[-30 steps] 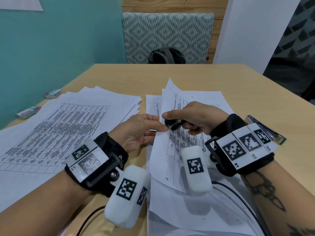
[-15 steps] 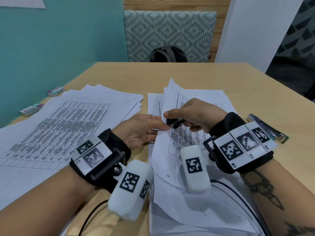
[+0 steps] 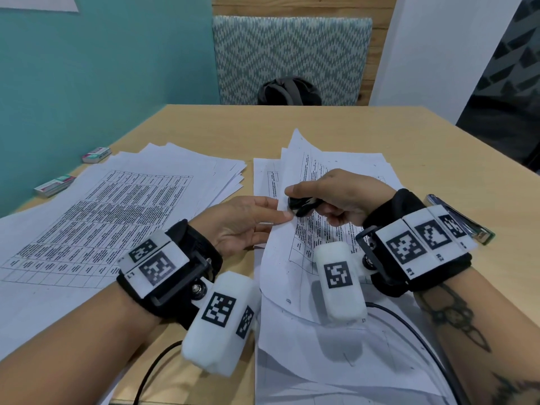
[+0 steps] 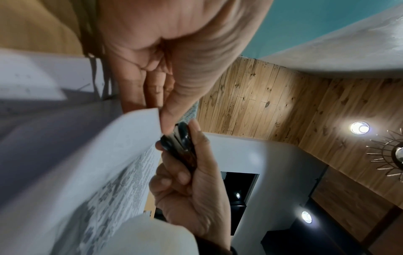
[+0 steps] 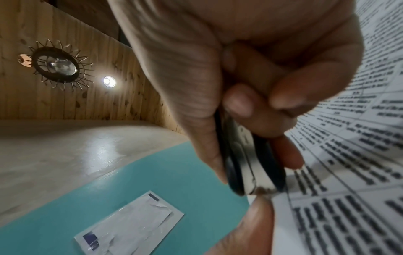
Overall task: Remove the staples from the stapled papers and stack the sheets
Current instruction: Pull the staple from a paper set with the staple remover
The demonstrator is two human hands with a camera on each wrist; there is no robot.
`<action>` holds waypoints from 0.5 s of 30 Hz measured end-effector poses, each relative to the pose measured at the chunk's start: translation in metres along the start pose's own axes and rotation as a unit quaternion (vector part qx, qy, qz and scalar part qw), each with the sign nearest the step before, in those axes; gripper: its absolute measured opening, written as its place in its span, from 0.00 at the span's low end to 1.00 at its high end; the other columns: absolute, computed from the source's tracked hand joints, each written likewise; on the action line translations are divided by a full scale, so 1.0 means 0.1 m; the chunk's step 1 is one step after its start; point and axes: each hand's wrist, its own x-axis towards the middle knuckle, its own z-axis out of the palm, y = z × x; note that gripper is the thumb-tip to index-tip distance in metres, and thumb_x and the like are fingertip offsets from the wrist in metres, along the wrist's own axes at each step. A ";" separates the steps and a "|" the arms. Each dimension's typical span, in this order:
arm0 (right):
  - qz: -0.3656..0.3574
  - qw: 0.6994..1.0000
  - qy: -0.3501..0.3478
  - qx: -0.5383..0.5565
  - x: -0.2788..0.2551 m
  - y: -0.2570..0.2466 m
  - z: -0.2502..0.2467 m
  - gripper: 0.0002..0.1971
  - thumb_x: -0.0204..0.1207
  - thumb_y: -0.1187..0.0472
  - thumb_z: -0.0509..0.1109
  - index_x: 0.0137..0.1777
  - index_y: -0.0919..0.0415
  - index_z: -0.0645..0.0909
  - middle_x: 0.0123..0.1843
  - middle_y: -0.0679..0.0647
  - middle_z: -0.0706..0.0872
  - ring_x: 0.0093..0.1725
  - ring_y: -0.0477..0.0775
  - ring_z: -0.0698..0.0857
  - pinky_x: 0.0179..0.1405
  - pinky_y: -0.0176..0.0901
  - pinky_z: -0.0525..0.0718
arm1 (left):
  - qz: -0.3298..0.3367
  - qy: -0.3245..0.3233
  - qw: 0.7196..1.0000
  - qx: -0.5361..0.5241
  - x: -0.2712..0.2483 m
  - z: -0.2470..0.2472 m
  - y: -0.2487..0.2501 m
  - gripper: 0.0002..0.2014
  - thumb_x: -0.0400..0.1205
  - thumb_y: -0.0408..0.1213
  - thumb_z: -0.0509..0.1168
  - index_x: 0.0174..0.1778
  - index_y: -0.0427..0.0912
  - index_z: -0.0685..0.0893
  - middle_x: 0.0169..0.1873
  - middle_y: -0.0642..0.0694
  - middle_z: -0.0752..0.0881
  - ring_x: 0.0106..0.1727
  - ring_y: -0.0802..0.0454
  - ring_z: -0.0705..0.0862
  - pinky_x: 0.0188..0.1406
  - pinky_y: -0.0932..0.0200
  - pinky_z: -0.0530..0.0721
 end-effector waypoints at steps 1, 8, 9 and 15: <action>0.003 1.000 0.000 0.000 0.00 0.00 0.00 0.12 0.74 0.52 0.72 0.39 0.62 0.84 0.30 0.55 0.81 0.11 0.41 0.63 0.19 0.32 0.65 | 0.002 0.002 1.000 -0.006 0.00 0.00 0.00 0.05 0.76 0.24 0.66 0.41 0.37 0.83 0.32 0.45 0.88 0.27 0.56 0.87 0.25 0.67 0.85; -0.019 0.999 0.020 -0.040 -0.04 -0.01 0.00 0.16 0.73 0.52 0.72 0.44 0.68 0.87 0.20 0.50 0.77 0.10 0.41 0.66 0.21 0.35 0.65 | 0.023 0.056 0.998 0.000 0.03 0.07 -0.02 0.06 0.76 0.23 0.65 0.36 0.37 0.82 0.34 0.42 0.85 0.27 0.53 0.83 0.25 0.67 0.83; -0.029 0.997 0.033 -0.058 -0.04 -0.01 0.00 0.18 0.73 0.51 0.72 0.47 0.70 0.87 0.14 0.47 0.74 0.10 0.41 0.67 0.20 0.34 0.66 | 0.024 0.062 0.998 0.006 0.04 0.08 -0.02 0.06 0.76 0.23 0.65 0.36 0.37 0.82 0.35 0.41 0.85 0.28 0.52 0.83 0.25 0.67 0.83; -0.071 0.988 0.070 -0.120 -0.10 -0.06 0.01 0.15 0.73 0.53 0.72 0.32 0.63 0.83 0.07 0.44 0.70 0.08 0.40 0.67 0.12 0.28 0.65 | 0.033 0.092 0.994 0.042 0.05 0.10 -0.01 0.08 0.76 0.22 0.63 0.34 0.37 0.79 0.33 0.42 0.83 0.29 0.50 0.81 0.27 0.65 0.82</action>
